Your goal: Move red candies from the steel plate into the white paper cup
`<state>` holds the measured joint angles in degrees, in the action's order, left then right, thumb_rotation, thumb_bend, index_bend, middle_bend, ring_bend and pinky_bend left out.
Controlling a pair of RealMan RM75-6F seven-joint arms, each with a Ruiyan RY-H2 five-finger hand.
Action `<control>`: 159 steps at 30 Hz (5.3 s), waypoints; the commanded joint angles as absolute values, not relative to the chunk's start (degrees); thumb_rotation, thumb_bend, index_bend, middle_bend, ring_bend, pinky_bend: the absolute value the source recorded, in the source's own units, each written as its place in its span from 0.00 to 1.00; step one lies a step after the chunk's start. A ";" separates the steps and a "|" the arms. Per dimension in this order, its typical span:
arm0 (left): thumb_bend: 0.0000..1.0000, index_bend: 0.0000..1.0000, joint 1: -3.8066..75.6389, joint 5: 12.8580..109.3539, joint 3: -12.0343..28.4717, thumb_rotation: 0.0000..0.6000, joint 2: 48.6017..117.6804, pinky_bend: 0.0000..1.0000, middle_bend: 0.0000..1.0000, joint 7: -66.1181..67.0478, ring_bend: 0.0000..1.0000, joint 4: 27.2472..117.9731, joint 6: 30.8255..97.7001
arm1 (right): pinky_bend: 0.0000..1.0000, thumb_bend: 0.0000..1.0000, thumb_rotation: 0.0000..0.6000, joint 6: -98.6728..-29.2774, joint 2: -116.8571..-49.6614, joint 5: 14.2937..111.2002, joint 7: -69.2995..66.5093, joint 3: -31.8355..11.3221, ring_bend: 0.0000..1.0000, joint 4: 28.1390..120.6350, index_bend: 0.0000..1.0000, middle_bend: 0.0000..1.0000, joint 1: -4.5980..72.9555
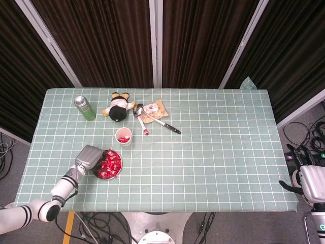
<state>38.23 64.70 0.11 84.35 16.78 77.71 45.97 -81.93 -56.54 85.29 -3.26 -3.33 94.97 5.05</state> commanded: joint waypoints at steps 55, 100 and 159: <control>0.57 0.72 46.41 65.51 12.83 1.00 84.47 1.00 1.00 4.63 0.95 74.68 44.26 | 0.28 0.02 1.00 -82.56 -56.48 85.17 -4.06 -3.28 0.05 94.61 0.06 0.27 4.61; 0.24 0.47 36.45 75.78 -0.04 1.00 84.05 1.00 0.97 2.63 0.93 80.03 50.59 | 0.28 0.02 1.00 -83.00 -56.24 85.75 -3.89 -3.09 0.05 95.02 0.06 0.27 4.37; 0.43 0.68 36.41 73.91 7.16 1.00 78.88 1.00 1.00 -1.11 0.95 83.57 52.95 | 0.29 0.01 1.00 -82.28 -56.31 85.51 -4.14 -3.19 0.05 95.00 0.06 0.27 4.68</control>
<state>35.93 73.83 6.54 79.50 -0.82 82.96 53.06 -82.29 -56.30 85.51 -4.13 -3.20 95.01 4.67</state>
